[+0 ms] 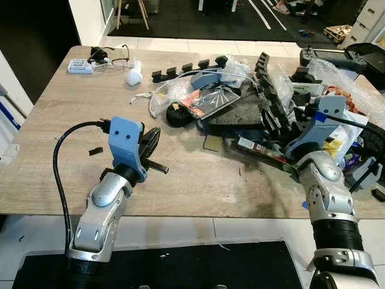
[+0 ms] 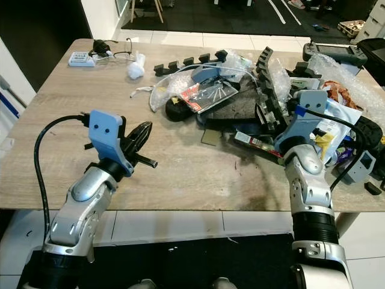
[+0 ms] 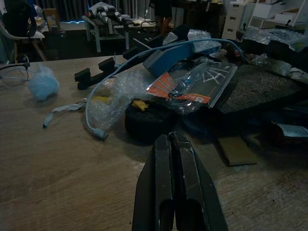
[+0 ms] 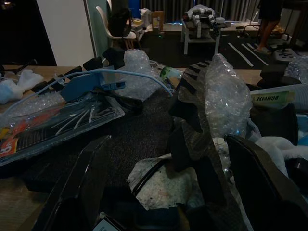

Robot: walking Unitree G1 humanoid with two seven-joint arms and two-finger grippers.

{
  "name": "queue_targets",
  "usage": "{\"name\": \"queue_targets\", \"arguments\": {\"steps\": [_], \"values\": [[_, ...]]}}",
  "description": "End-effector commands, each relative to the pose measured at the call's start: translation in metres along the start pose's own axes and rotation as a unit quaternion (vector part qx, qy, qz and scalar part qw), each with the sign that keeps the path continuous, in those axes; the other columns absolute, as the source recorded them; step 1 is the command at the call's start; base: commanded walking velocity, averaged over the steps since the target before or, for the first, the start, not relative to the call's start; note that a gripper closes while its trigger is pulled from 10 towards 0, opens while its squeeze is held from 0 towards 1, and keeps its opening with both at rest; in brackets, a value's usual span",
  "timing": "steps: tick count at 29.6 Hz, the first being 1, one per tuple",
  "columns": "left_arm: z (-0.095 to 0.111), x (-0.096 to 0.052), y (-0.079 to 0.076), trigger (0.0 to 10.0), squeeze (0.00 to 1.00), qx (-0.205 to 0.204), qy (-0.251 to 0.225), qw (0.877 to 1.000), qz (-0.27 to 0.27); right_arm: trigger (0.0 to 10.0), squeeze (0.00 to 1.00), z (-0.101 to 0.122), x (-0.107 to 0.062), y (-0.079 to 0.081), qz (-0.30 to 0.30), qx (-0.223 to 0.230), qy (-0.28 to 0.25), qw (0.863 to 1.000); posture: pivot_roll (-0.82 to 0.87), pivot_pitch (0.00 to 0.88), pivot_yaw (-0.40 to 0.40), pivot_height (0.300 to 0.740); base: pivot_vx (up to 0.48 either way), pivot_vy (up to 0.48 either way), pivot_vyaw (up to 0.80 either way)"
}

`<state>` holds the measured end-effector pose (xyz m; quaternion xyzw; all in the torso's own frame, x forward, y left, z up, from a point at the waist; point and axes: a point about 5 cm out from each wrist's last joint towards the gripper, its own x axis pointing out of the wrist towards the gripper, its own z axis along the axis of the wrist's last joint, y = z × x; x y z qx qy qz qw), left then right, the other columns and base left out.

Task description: Picking trash to rubbish bin

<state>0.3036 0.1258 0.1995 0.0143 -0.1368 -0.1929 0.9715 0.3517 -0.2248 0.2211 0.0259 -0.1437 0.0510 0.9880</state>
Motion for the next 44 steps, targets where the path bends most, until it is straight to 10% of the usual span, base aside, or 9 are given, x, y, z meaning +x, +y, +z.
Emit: {"name": "queue_targets", "arguments": {"steps": [1, 16, 44], "values": [[-0.0041, -0.0017, -0.0011, 10.0, 0.00, 0.004, 0.008, 1.000, -0.005, 10.0, 0.00, -0.0028, -0.0020, 0.0003, 0.001, 0.001, 0.005, 1.000, 0.00, 0.144, -0.026, 0.740, 0.000, -0.450, 0.00], [-0.0043, -0.0023, -0.0004, 10.0, 0.00, -0.001, 0.011, 1.000, -0.002, 10.0, 0.00, -0.0029, -0.0027, 0.0004, 0.000, 0.002, 0.006, 1.000, 0.00, 0.155, -0.024, 0.740, 0.000, -0.467, 0.00], [-0.0058, -0.0007, 0.0043, 10.0, 0.00, 0.000, 0.018, 1.000, 0.015, 10.0, 0.00, 0.0025, -0.0015, 0.0012, 0.002, 0.005, -0.010, 1.000, 0.00, 0.156, -0.022, 0.740, 0.000, 0.099, 0.00]]}}
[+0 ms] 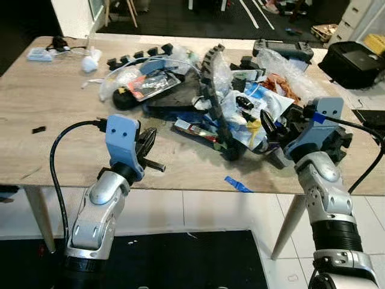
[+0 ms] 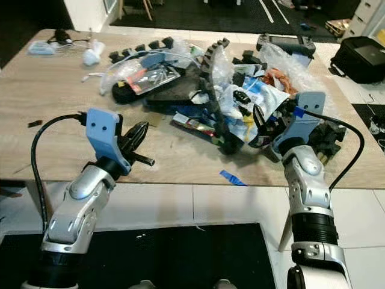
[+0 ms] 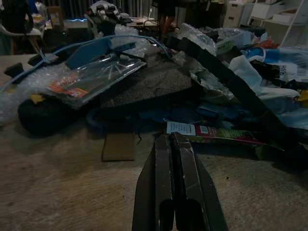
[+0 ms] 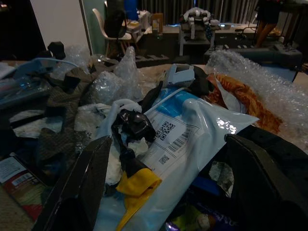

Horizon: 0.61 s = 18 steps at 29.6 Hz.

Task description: Picking trash to rubbish bin

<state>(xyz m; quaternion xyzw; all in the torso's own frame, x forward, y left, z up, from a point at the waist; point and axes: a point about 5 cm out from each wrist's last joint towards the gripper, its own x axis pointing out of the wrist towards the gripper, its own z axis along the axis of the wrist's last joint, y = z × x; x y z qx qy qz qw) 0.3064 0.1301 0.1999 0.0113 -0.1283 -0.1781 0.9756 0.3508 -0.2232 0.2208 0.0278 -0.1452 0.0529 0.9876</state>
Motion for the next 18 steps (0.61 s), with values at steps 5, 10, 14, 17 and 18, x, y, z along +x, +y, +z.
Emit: {"name": "queue_targets", "arguments": {"steps": [5, 10, 14, 17, 18], "values": [[-0.006, -0.001, 0.002, 10.0, 0.00, 0.001, 0.012, 1.000, 0.015, 10.0, 0.51, 0.004, 0.000, 0.002, 0.013, 0.005, -0.015, 1.000, 0.00, 0.156, -0.023, 0.740, 0.000, 0.000, 0.00], [-0.006, -0.001, 0.003, 10.0, 0.00, -0.002, 0.012, 1.000, 0.018, 10.0, 1.00, 0.003, 0.000, 0.006, 0.026, 0.008, -0.017, 0.999, 0.00, 0.157, -0.024, 0.740, 0.000, 0.000, 0.00], [-0.006, -0.001, 0.004, 10.0, 0.00, -0.002, 0.008, 1.000, 0.024, 10.0, 0.72, 0.004, 0.001, 0.012, 0.031, 0.000, -0.018, 0.999, 0.00, 0.158, -0.024, 0.740, 0.000, 0.000, 0.00], [-0.004, -0.001, 0.005, 10.0, 0.00, 0.009, -0.001, 1.000, 0.029, 10.0, 0.00, 0.004, 0.002, 0.014, 0.037, -0.001, -0.021, 0.999, 0.00, 0.158, -0.024, 0.740, 0.000, 0.000, 0.00], [-0.004, -0.001, 0.006, 10.0, 0.00, 0.011, -0.003, 0.999, 0.031, 10.0, 0.00, 0.004, 0.002, 0.016, 0.042, -0.002, -0.020, 0.999, 0.00, 0.158, -0.024, 0.740, 0.000, 0.000, 0.00]]}}
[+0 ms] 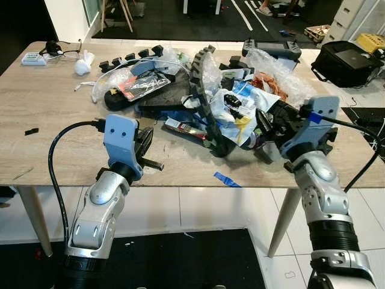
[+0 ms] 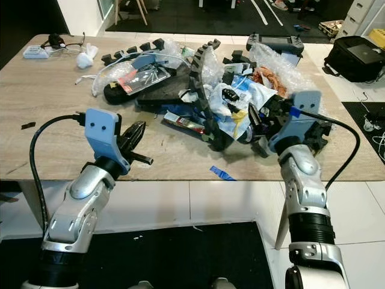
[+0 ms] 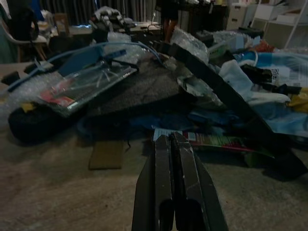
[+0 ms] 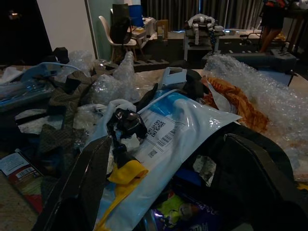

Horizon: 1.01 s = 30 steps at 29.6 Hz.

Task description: Picking trash to rubbish bin

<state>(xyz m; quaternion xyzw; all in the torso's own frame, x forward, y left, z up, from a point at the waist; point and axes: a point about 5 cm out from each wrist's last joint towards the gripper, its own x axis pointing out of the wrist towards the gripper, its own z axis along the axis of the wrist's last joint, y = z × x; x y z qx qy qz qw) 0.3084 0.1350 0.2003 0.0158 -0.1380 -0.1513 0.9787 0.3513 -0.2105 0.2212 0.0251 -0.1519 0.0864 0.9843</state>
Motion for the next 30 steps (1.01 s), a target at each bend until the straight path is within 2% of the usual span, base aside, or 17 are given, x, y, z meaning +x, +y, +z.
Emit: {"name": "queue_targets", "arguments": {"steps": [1, 4, 10, 11, 12, 13, 18, 19, 21, 22, 24, 25, 26, 30], "values": [[-0.003, -0.001, 0.001, 10.0, 0.00, 0.004, 0.002, 1.000, 0.007, 10.0, 0.00, 0.004, 0.001, 0.006, 0.016, -0.008, -0.012, 1.000, 0.00, 0.157, -0.024, 0.740, 0.000, 0.000, 0.00], [-0.003, 0.000, 0.002, 10.0, 0.00, 0.004, 0.000, 1.000, 0.008, 10.0, 0.00, 0.001, 0.000, 0.012, 0.037, -0.016, -0.008, 0.999, 0.00, 0.157, -0.025, 0.740, 0.000, 0.000, 0.00], [-0.005, -0.001, 0.000, 10.0, 0.00, 0.002, 0.004, 1.000, 0.003, 10.0, 0.00, -0.002, 0.000, 0.012, 0.041, -0.023, 0.000, 0.999, -0.01, 0.156, -0.026, 0.740, 0.000, 0.000, 0.00], [-0.005, -0.001, -0.001, 10.0, 0.00, 0.003, 0.005, 1.000, 0.000, 10.0, 0.11, -0.003, 0.000, 0.015, 0.054, -0.013, 0.002, 0.998, -0.01, 0.156, -0.026, 0.740, 0.000, 0.000, 0.00], [-0.005, -0.001, -0.001, 10.0, 0.00, 0.003, 0.005, 1.000, 0.000, 10.0, 0.11, -0.003, 0.000, 0.015, 0.054, -0.013, 0.002, 0.998, -0.01, 0.156, -0.026, 0.740, 0.000, 0.000, 0.00], [-0.005, -0.002, -0.001, 10.0, 0.00, 0.004, 0.004, 1.000, -0.002, 10.0, 1.00, -0.003, -0.001, 0.018, 0.066, -0.008, 0.003, 0.998, -0.01, 0.153, -0.029, 0.740, 0.000, 0.000, 0.00], [-0.004, -0.002, -0.005, 10.0, 0.00, -0.003, -0.001, 1.000, -0.014, 10.0, 1.00, -0.007, -0.002, 0.017, 0.055, 0.002, 0.005, 0.998, -0.01, 0.148, -0.035, 0.740, 0.000, 0.000, 0.00], [-0.002, -0.003, -0.007, 10.0, 0.00, -0.007, -0.007, 1.000, -0.021, 10.0, 1.00, -0.006, -0.002, 0.008, -0.001, 0.001, -0.004, 1.000, 0.00, 0.143, -0.036, 0.740, 0.000, 0.000, 0.00], [0.000, -0.004, -0.009, 10.0, 0.00, -0.014, -0.012, 0.999, -0.030, 10.0, 1.00, -0.001, -0.002, 0.001, -0.040, 0.022, -0.023, 0.999, 0.00, 0.141, -0.036, 0.740, 0.000, 0.000, 0.00], [0.001, -0.004, -0.012, 10.0, 0.00, -0.022, -0.016, 0.999, -0.045, 10.0, 0.73, 0.001, -0.003, -0.002, -0.055, 0.040, -0.033, 0.997, 0.00, 0.139, -0.037, 0.740, 0.000, 0.000, 0.00], [0.003, -0.005, -0.014, 10.0, 0.00, -0.028, -0.019, 0.998, -0.056, 10.0, 0.73, 0.002, -0.003, -0.003, -0.063, 0.051, -0.039, 0.996, 0.00, 0.139, -0.037, 0.740, 0.000, 0.000, 0.00], [0.005, -0.005, -0.019, 10.0, 0.00, -0.033, -0.022, 0.996, -0.076, 10.0, 0.25, 0.002, -0.004, -0.004, -0.072, 0.062, -0.044, 0.994, 0.00, 0.138, -0.040, 0.740, 0.000, 0.000, 0.00], [0.006, -0.006, -0.024, 10.0, 0.00, -0.034, -0.024, 0.994, -0.097, 10.0, 0.00, 0.002, -0.005, -0.005, -0.081, 0.070, -0.047, 0.993, 0.00, 0.138, -0.040, 0.740, 0.000, 0.000, 0.00], [0.007, -0.008, -0.032, 10.0, 0.00, -0.040, -0.021, 0.991, -0.128, 10.0, 0.00, -0.005, -0.008, -0.006, -0.094, 0.070, -0.028, 0.993, 0.00, 0.138, -0.039, 0.740, 0.000, 0.000, 0.00]]}}
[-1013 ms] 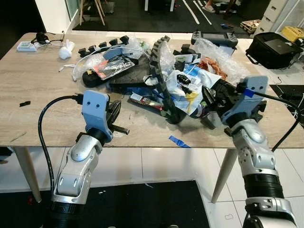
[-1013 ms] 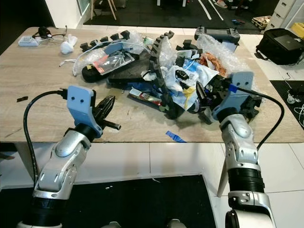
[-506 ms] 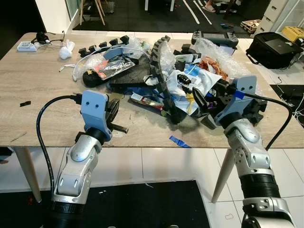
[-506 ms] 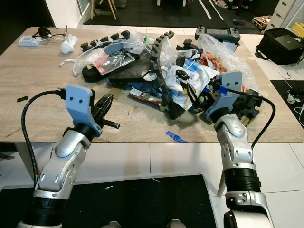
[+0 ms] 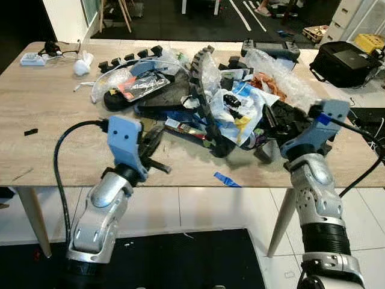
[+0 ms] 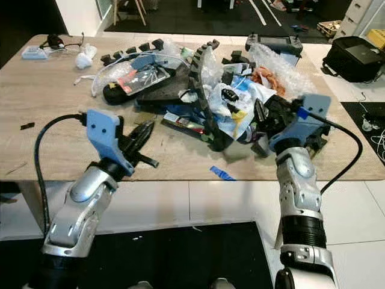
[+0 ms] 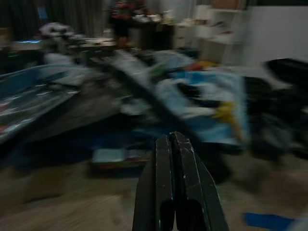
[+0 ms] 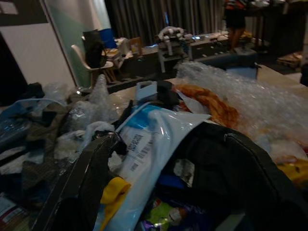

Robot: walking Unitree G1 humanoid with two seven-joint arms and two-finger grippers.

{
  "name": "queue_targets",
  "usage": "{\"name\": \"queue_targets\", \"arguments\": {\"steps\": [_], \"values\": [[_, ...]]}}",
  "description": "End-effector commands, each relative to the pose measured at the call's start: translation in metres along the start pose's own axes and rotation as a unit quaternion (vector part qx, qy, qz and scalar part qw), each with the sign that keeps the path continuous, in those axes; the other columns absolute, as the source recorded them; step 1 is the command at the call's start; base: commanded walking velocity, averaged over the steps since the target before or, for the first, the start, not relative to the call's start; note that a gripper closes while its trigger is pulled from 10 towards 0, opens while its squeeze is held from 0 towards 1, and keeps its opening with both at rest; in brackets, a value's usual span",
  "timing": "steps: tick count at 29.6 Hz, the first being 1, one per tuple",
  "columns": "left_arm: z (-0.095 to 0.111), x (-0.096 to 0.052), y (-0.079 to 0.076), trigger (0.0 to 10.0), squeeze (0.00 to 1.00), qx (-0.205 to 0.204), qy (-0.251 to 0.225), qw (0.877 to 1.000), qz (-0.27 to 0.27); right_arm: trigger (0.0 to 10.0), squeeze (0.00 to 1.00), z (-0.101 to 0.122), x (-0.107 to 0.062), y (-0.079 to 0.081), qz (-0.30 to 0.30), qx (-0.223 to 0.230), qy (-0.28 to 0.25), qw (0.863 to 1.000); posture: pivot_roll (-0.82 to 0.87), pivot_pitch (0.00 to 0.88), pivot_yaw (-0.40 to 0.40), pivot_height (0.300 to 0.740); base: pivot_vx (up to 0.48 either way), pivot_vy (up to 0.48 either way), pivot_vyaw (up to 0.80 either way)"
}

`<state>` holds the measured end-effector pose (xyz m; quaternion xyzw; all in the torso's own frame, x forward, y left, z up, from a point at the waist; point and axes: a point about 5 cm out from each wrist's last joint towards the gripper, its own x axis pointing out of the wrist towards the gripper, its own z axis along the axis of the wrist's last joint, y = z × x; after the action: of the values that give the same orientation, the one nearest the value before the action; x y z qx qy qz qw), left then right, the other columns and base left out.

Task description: Picking trash to rubbish bin

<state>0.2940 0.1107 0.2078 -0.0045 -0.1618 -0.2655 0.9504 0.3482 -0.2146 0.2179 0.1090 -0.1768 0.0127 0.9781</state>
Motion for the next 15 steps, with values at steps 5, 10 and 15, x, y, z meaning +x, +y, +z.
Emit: {"name": "queue_targets", "arguments": {"steps": [5, 10, 15], "values": [[-0.006, -0.003, -0.013, 10.0, 0.00, -0.025, 0.014, 0.999, -0.040, 10.0, 0.00, -0.019, -0.006, -0.010, -0.039, -0.001, 0.054, 0.998, 0.00, 0.144, -0.040, 0.740, 0.000, 0.000, 0.00], [-0.006, 0.002, -0.017, 10.0, 0.00, -0.005, 0.015, 0.998, -0.068, 10.0, 0.00, -0.033, 0.000, -0.017, -0.067, 0.040, 0.085, 0.993, 0.01, 0.171, -0.041, 0.740, 0.000, 0.000, 0.00], [-0.001, 0.005, -0.017, 10.0, 0.00, -0.011, 0.010, 0.997, -0.078, 10.0, 0.00, -0.035, 0.006, -0.013, -0.054, 0.059, 0.087, 0.993, 0.01, 0.188, -0.030, 0.740, 0.000, 0.000, 0.00]]}}
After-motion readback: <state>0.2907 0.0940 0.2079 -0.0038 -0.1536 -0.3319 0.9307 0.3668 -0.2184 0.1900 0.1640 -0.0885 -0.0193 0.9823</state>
